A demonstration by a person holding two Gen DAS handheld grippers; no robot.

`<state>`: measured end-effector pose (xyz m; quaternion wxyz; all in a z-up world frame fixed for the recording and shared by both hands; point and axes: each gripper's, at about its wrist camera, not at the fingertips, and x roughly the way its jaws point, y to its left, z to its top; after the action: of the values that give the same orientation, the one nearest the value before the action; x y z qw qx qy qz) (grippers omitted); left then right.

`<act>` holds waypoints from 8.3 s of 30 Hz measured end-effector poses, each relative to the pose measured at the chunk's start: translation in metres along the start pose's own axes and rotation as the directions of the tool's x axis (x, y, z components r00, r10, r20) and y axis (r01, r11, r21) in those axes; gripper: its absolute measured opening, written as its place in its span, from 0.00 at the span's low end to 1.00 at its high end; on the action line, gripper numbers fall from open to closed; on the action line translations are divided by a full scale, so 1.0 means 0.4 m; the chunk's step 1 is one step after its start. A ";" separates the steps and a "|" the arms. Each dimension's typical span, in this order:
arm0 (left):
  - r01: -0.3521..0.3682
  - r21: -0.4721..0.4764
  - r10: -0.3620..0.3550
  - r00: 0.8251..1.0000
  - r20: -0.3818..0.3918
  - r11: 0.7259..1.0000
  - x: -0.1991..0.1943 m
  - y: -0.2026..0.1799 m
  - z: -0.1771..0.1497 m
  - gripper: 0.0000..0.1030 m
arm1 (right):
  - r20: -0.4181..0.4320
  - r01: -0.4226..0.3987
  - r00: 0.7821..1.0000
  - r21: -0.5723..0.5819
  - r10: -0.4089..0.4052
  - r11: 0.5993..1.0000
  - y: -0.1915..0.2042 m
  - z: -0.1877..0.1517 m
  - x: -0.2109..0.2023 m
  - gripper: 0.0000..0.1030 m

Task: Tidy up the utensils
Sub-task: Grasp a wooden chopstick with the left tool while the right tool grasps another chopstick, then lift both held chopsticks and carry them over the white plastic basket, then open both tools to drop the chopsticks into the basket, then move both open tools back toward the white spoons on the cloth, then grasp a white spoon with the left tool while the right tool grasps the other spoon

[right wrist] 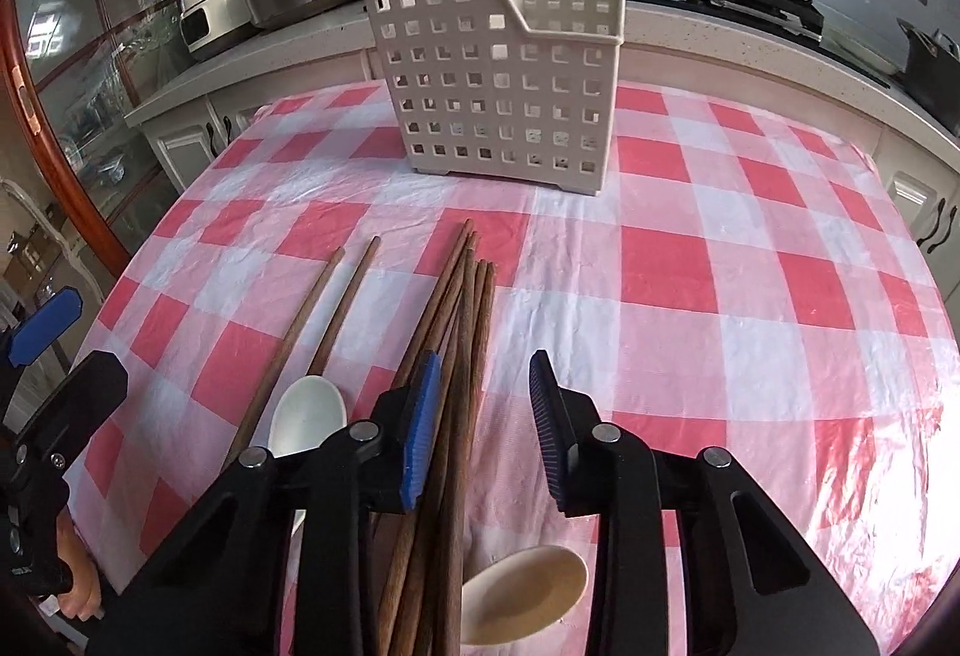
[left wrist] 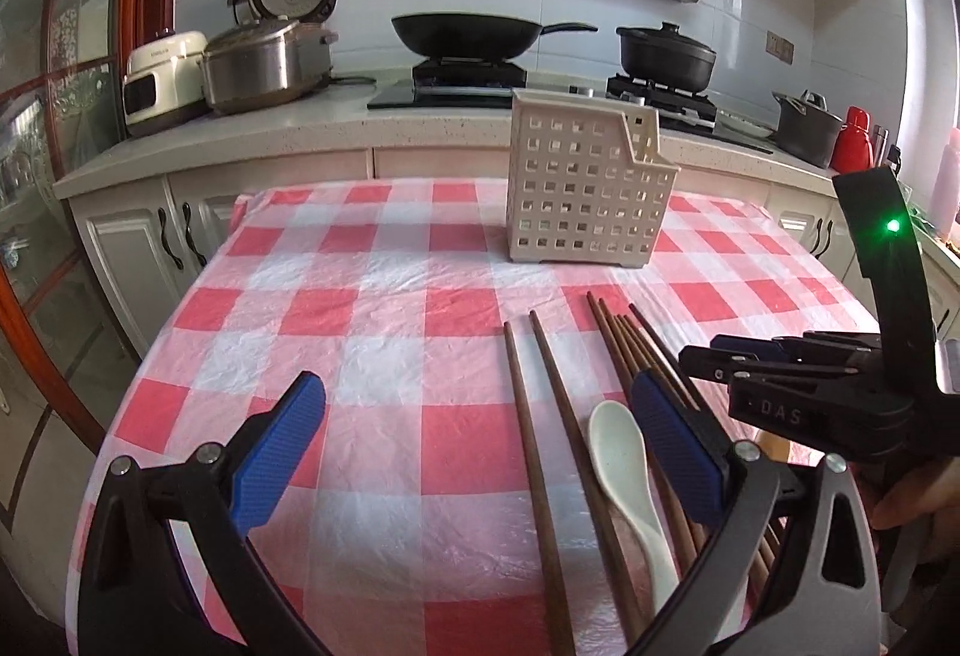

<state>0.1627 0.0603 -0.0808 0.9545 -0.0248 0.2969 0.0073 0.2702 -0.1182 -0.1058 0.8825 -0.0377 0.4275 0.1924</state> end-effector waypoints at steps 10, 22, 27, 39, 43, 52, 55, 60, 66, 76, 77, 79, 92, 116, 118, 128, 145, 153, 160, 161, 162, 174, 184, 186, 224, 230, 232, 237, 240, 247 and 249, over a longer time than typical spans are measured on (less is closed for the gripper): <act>-0.012 -0.022 0.010 0.996 -0.089 1.000 0.067 0.017 0.000 0.90 | -0.055 -0.039 0.998 -0.027 0.037 0.999 0.007 0.003 0.047 0.15; -0.031 -0.011 0.028 0.978 -0.208 0.999 0.146 -0.003 -0.003 0.75 | 0.023 -0.093 0.995 0.014 0.093 0.996 -0.026 -0.009 -0.001 0.08; -0.028 -0.006 0.025 0.958 -0.287 1.000 0.220 -0.018 0.010 0.60 | 0.048 -0.113 0.993 0.036 0.111 0.993 -0.048 -0.023 -0.032 0.08; -0.027 0.083 0.054 0.941 -0.335 0.996 0.289 -0.075 0.027 0.25 | 0.080 -0.149 0.986 0.060 0.144 0.987 -0.091 -0.040 -0.056 0.08; -0.020 0.127 0.063 0.937 -0.345 0.992 0.291 -0.109 0.028 0.08 | 0.087 -0.154 0.985 0.064 0.149 0.986 -0.095 -0.041 -0.061 0.08; 0.041 0.060 -0.018 0.939 -0.344 0.997 0.285 -0.078 0.026 0.05 | 0.109 -0.131 0.986 0.073 0.123 0.989 -0.107 -0.040 -0.085 0.08; 0.060 0.028 -0.048 0.944 -0.327 0.998 0.267 -0.066 0.028 0.05 | 0.120 -0.122 0.986 0.063 0.114 0.991 -0.101 -0.038 -0.098 0.08; 0.073 0.020 -0.067 0.974 -0.217 0.997 0.172 -0.065 0.066 0.05 | 0.158 -0.109 0.983 0.057 0.099 0.992 -0.102 -0.029 -0.136 0.08; 0.096 0.014 -0.094 0.991 -0.097 0.995 0.048 -0.060 0.115 0.05 | 0.230 -0.094 0.970 0.051 0.080 0.994 -0.104 -0.008 -0.208 0.08; 0.111 0.038 -0.113 0.992 0.047 0.993 -0.117 -0.073 0.112 0.05 | 0.306 -0.067 0.950 0.003 0.063 0.998 -0.071 -0.021 -0.314 0.08; 0.111 0.041 -0.114 0.992 0.060 0.993 -0.132 -0.075 0.112 0.05 | 0.312 -0.064 0.948 -0.001 0.061 0.998 -0.067 -0.021 -0.321 0.08; 0.112 0.045 -0.115 0.990 0.080 0.993 -0.157 -0.077 0.113 0.05 | 0.324 -0.061 0.944 -0.008 0.060 0.998 -0.061 -0.022 -0.338 0.08; 0.066 0.097 -0.083 0.980 0.180 0.993 -0.267 -0.101 0.110 0.05 | 0.395 -0.016 0.918 -0.052 0.036 0.999 -0.031 -0.049 -0.422 0.08; 0.060 0.090 -0.079 0.969 0.235 0.994 -0.223 -0.087 0.232 0.05 | 0.464 0.022 0.886 -0.053 0.005 0.998 -0.049 0.080 -0.421 0.08; 0.065 0.081 -0.083 0.967 0.241 0.995 -0.208 -0.081 0.261 0.05 | 0.467 0.018 0.884 -0.048 0.007 0.999 -0.057 0.105 -0.410 0.08; 0.093 0.048 -0.102 0.954 0.283 0.995 -0.121 -0.083 0.458 0.05 | 0.508 0.008 0.861 -0.007 -0.004 1.000 -0.095 0.299 -0.355 0.08; 0.038 -0.018 -0.029 0.928 0.372 0.999 0.112 -0.134 0.778 0.05 | 0.520 0.007 0.854 0.038 -0.025 0.999 -0.124 0.571 -0.185 0.08; 0.063 -0.045 -0.052 0.972 0.228 0.997 0.307 -0.110 0.706 0.05 | 0.413 0.001 0.911 0.008 -0.004 1.000 -0.130 0.562 -0.046 0.08; 0.052 -0.001 -0.051 0.986 0.159 0.999 0.390 -0.117 0.646 0.06 | 0.377 -0.008 0.926 0.024 -0.001 1.000 -0.138 0.554 0.012 0.09; 0.048 0.005 -0.048 0.987 0.150 0.999 0.395 -0.119 0.642 0.06 | 0.373 -0.008 0.928 0.025 -0.002 1.000 -0.138 0.557 0.015 0.09; 0.040 0.008 -0.041 0.988 0.147 0.999 0.401 -0.120 0.640 0.06 | 0.368 -0.007 0.930 0.023 -0.002 1.000 -0.137 0.560 0.016 0.09; -0.028 -0.082 0.046 0.975 0.219 0.996 0.293 -0.028 0.623 0.54 | 0.454 -0.002 0.891 0.069 -0.030 0.998 -0.190 0.542 -0.123 0.48; -0.076 -0.172 0.126 0.946 0.299 0.982 0.061 0.080 0.503 0.95 | 0.533 -0.053 0.846 0.102 -0.010 0.993 -0.231 0.405 -0.341 0.49; -0.082 -0.169 0.132 0.942 0.307 0.982 0.018 0.088 0.468 0.95 | 0.534 -0.061 0.845 0.114 -0.009 0.992 -0.236 0.360 -0.368 0.49; -0.019 -0.062 0.021 0.999 0.039 0.998 -0.051 0.012 -0.060 0.95 | 0.131 -0.054 0.991 0.142 0.035 0.988 -0.131 -0.197 -0.172 0.49; 0.039 -0.045 -0.039 0.999 0.022 0.998 -0.027 -0.015 -0.072 0.91 | 0.093 -0.086 0.993 0.139 0.073 0.987 -0.116 -0.204 -0.144 0.43; 0.065 -0.027 -0.065 0.998 0.005 0.998 -0.016 -0.030 -0.076 0.88 | 0.079 -0.097 0.993 0.139 0.086 0.986 -0.112 -0.204 -0.134 0.39; 0.103 0.002 -0.103 0.994 -0.033 0.995 0.009 -0.052 -0.084 0.77 | 0.039 -0.126 0.992 0.151 0.121 0.981 -0.107 -0.203 -0.104 0.30; 0.128 0.013 -0.128 0.991 -0.045 0.992 0.021 -0.057 -0.081 0.71 | 0.031 -0.141 0.990 0.159 0.138 0.977 -0.104 -0.204 -0.096 0.28; 0.213 0.031 -0.209 0.973 -0.101 0.977 0.072 -0.071 -0.061 0.44 | 0.027 -0.153 0.988 0.145 0.151 0.978 -0.096 -0.200 -0.089 0.16; 0.230 0.057 -0.222 0.967 -0.126 0.971 0.094 -0.086 -0.058 0.39 | 0.026 -0.158 0.987 0.150 0.156 0.976 -0.101 -0.199 -0.087 0.15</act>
<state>0.1812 0.0248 -0.1198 0.9301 -0.0248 0.3485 -0.1136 0.2068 -0.1846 -0.1330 0.8678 0.0648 0.4364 0.2286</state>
